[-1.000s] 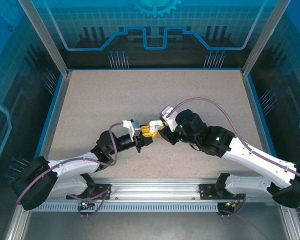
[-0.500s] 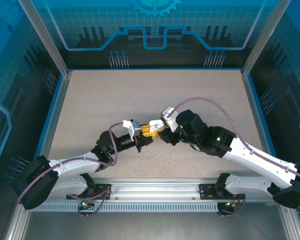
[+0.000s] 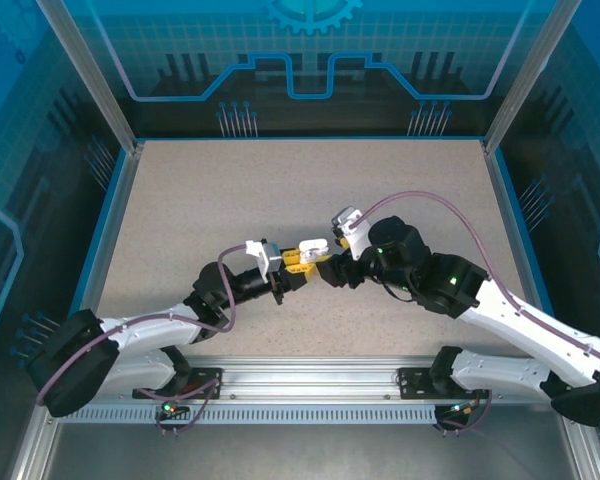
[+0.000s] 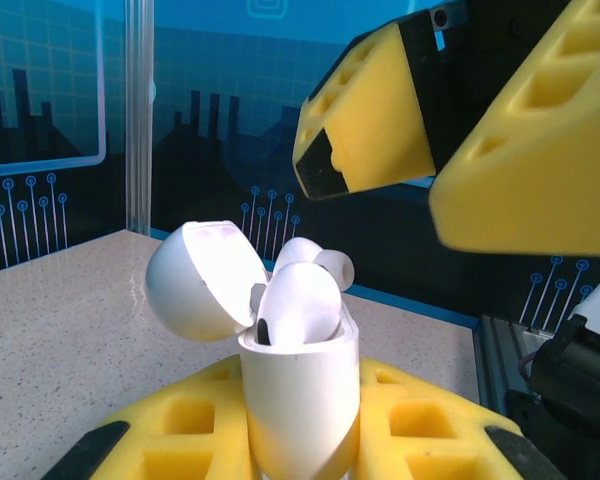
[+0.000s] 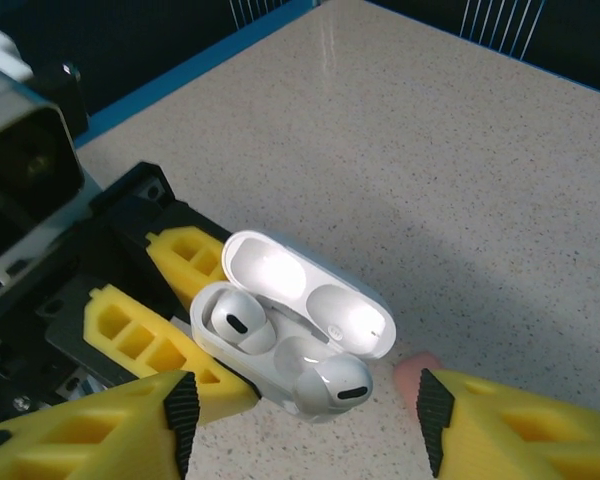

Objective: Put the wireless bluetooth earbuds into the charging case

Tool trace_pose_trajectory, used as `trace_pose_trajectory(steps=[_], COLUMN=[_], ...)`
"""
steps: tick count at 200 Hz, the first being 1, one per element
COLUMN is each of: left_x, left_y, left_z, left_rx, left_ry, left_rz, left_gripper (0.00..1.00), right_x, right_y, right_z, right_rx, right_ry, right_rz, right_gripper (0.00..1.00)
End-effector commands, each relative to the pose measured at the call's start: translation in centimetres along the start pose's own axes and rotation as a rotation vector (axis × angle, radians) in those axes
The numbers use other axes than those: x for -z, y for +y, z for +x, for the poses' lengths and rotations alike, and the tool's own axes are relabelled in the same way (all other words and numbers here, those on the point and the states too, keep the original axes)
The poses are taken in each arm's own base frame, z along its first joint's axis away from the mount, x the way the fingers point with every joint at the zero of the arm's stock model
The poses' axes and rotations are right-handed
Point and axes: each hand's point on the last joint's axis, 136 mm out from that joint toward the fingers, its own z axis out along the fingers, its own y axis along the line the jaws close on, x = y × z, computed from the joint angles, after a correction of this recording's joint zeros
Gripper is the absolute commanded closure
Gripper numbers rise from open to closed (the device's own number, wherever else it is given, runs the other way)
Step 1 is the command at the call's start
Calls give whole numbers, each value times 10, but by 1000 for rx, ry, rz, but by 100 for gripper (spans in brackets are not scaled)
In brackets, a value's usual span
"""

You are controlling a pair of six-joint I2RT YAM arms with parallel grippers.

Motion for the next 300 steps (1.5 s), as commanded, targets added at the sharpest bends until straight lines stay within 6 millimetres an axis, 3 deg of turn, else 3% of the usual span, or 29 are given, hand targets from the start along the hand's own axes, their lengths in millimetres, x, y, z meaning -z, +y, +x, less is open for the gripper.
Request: trace_pose_trajectory(steps=[1, 27, 44, 92, 142, 300], left_x=[-1, -1, -1, 1, 3, 4], left_y=[-4, -4, -4, -5, -5, -5], left_z=[-9, -9, -9, -12, -13, -9], left_rx=[-31, -31, -33, -35, -38, -36], left_ry=[-42, -43, -45, -53, -55, -41], left_rz=[9, 9, 11, 12, 6, 1], left_gripper=[100, 100, 100, 100, 100, 100], right_x=[14, 23, 29, 22, -2, -12], right_y=[2, -2, -15, -50, -36, -21], right_z=[-21, -29, -26, 14, 37, 25], right_rx=[-63, -109, -134, -203, -218, -220], right_ry=[-77, -114, -106, 37, 133, 113], right_rz=[-46, -62, -16, 77, -18, -100], right_gripper=[34, 31, 31, 40, 40, 40])
